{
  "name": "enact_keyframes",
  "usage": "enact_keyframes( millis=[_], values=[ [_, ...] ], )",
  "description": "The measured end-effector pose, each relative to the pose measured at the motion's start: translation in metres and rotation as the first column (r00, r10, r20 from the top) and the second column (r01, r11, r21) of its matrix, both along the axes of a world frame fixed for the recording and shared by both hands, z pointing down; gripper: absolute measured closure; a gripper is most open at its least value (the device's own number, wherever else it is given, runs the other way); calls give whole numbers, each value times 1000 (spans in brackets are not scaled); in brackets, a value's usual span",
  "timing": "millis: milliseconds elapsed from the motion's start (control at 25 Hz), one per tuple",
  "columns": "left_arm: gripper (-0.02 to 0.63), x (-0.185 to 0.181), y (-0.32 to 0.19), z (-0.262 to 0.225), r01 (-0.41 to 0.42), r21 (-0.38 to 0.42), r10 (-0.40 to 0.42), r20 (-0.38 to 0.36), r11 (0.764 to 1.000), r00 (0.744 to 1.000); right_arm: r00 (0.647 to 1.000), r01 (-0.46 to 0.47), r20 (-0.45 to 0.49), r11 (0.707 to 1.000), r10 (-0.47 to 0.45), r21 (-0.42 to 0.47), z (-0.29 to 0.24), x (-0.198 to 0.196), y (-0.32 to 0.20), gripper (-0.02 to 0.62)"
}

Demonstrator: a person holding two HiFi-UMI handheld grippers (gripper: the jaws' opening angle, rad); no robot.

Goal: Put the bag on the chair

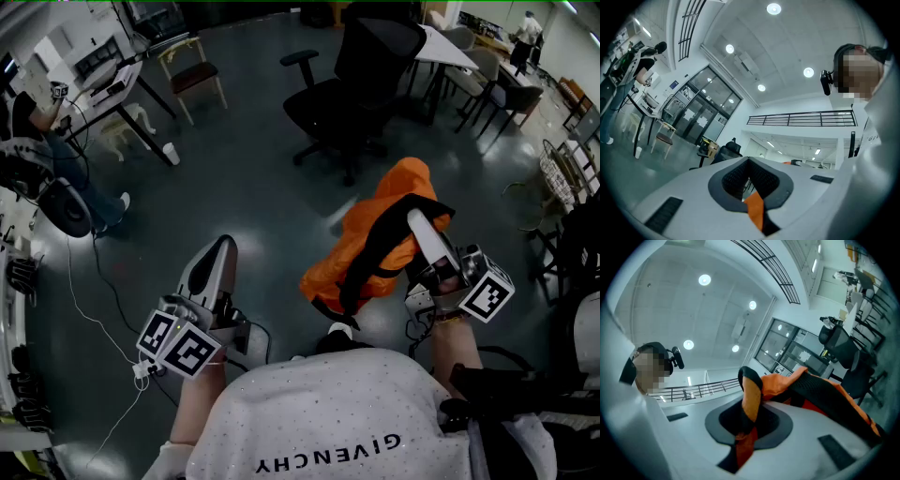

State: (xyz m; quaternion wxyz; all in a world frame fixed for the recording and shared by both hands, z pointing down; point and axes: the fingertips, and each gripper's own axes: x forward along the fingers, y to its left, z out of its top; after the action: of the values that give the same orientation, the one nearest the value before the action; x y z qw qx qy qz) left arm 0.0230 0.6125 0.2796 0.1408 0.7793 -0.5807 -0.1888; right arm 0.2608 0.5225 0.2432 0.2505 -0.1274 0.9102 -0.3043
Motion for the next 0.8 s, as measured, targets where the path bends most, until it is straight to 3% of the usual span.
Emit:
enact_keyframes(
  millis=[800],
  values=[
    [606, -36, 28, 15, 70, -11, -70, -51, 997, 996, 998, 68, -2, 997, -68, -37, 14, -35, 13, 572]
  ],
)
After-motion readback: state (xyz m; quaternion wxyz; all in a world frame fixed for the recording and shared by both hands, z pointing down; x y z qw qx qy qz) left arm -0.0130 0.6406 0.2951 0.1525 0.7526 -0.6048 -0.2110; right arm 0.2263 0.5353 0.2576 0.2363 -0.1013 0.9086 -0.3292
